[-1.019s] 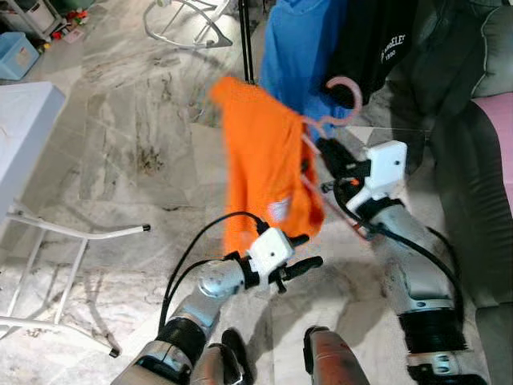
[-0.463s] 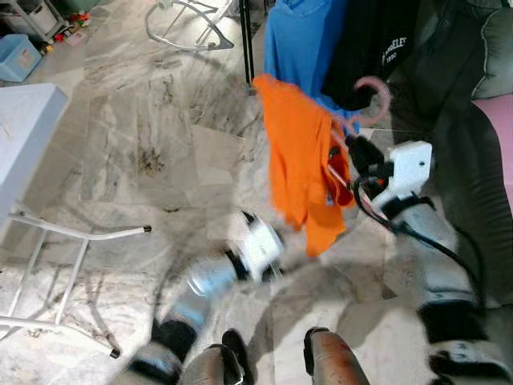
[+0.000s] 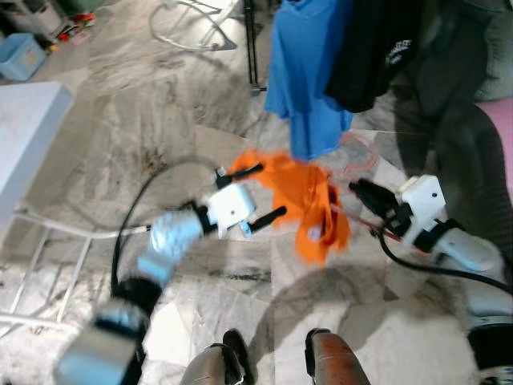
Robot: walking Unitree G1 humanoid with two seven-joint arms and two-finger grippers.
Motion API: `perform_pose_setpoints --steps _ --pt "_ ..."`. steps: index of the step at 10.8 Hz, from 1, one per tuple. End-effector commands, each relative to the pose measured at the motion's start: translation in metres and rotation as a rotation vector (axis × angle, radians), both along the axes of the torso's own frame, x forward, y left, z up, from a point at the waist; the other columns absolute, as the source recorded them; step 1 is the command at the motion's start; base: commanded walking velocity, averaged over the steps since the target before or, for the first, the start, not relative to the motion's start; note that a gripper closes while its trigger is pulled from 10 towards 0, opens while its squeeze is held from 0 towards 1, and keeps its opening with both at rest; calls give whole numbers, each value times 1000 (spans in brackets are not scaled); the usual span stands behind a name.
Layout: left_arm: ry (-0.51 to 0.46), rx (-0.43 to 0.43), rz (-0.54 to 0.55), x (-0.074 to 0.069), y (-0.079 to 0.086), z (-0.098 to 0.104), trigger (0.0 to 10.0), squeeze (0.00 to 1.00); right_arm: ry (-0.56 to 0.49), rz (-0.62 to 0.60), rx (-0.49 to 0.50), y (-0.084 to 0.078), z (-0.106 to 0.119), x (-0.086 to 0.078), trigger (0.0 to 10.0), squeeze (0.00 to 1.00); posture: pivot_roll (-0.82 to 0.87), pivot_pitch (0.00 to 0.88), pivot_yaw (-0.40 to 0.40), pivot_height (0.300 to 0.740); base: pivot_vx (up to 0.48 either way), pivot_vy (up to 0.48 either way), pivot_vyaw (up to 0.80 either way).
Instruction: Hang hanger
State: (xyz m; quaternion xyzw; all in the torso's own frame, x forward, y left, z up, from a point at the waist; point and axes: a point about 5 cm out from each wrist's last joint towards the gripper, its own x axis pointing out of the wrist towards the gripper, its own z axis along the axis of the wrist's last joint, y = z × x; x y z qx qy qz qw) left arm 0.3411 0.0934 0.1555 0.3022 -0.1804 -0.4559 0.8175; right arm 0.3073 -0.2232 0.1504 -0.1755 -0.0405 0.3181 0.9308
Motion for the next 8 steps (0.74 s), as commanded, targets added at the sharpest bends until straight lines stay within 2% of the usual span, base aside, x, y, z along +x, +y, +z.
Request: perform_pose_setpoints --steps 1,2,7,8 --pt "33 87 -19 -2 9 -11 10000 1000 -20 85 -16 9 6 -4 10000 0 -289 257 172 740 0 0 0" --pt "26 133 -25 1 12 -10 10000 1000 -17 128 -24 11 11 -4 10000 0 -297 258 180 740 0 0 0" --pt "60 228 -38 9 7 -13 10000 1000 16 371 -116 29 27 -13 10000 0 -316 270 181 740 0 0 0" --pt "90 243 -49 10 8 -14 10000 494 10 390 -131 30 30 -12 10000 0 -315 270 180 740 0 0 0"
